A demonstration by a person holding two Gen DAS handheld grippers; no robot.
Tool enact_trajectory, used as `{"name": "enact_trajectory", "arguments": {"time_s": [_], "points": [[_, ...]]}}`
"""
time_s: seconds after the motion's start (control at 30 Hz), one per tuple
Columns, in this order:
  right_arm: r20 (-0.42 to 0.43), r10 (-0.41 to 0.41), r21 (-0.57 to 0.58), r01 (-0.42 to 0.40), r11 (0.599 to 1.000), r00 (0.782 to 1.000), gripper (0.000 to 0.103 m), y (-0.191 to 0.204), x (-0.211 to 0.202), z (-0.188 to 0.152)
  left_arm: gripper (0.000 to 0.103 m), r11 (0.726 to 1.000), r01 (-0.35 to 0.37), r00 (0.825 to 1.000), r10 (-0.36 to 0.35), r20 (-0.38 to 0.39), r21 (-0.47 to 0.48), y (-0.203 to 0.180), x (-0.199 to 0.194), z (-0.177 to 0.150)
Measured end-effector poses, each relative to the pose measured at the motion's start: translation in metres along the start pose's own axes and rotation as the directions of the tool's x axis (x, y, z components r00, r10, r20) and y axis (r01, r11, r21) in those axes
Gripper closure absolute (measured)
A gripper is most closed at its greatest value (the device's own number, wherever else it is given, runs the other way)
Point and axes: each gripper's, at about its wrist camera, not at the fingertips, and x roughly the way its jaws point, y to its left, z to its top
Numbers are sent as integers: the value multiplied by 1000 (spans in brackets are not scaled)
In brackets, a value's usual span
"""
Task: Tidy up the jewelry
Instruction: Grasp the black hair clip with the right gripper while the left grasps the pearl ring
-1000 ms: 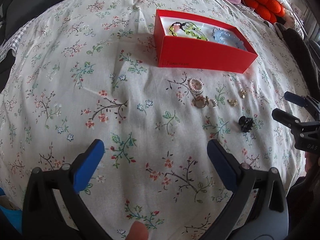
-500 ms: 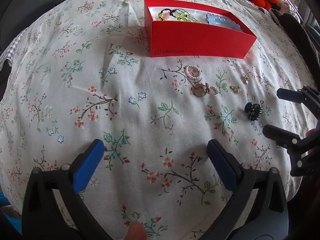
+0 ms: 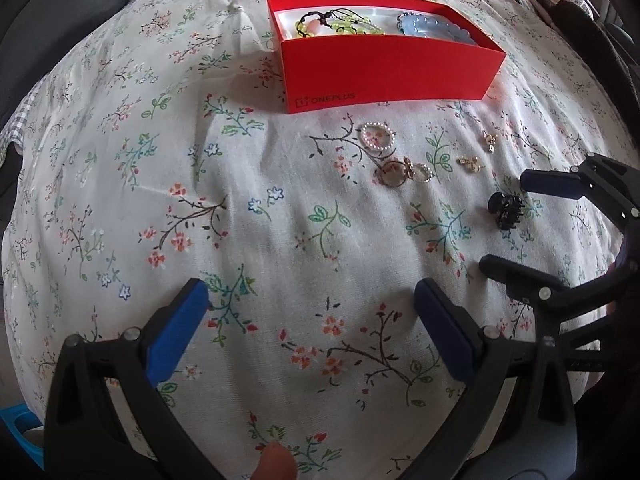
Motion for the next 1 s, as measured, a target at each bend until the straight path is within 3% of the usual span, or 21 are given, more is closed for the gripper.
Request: {"name": "enact_trajectory", "arguments": {"time_s": [0.07, 0.13, 0.23, 0.43, 0.67, 0.77, 0.83, 1.0], "points": [[0, 8, -11, -8, 1000, 1000, 38, 5, 1, 4, 1, 1000, 5, 1000, -5, -5, -5, 5, 1, -1], [-4, 29, -13, -29, 999, 1000, 56, 8, 2, 7, 1, 1000, 7, 1000, -7, -7, -13, 9, 0, -3], [-12, 42, -22, -42, 999, 999, 76, 11, 3, 11, 1, 1000, 8, 1000, -9, -8, -22, 12, -2, -5], [-17, 27, -6, -27, 1000, 999, 76, 9, 2, 14, 1, 999, 14, 1000, -14, -6, -35, 15, 0, -3], [-33, 11, 47, -10, 999, 999, 76, -9, -2, 15, 3, 994, 103, 994, -101, 33, -42, 8, 1, 6], [-32, 6, 61, -4, 998, 999, 76, -16, -5, 15, 14, 989, 141, 989, -138, 52, -46, 2, 1, 11], [-29, 4, 70, -2, 998, 1000, 76, -20, -8, 15, 26, 984, 171, 983, -168, 74, -47, -2, 0, 16], [-24, 5, 96, -2, 995, 1000, 76, -31, -15, 7, 35, 974, 213, 970, -202, 139, -74, -4, -4, 34]]}}
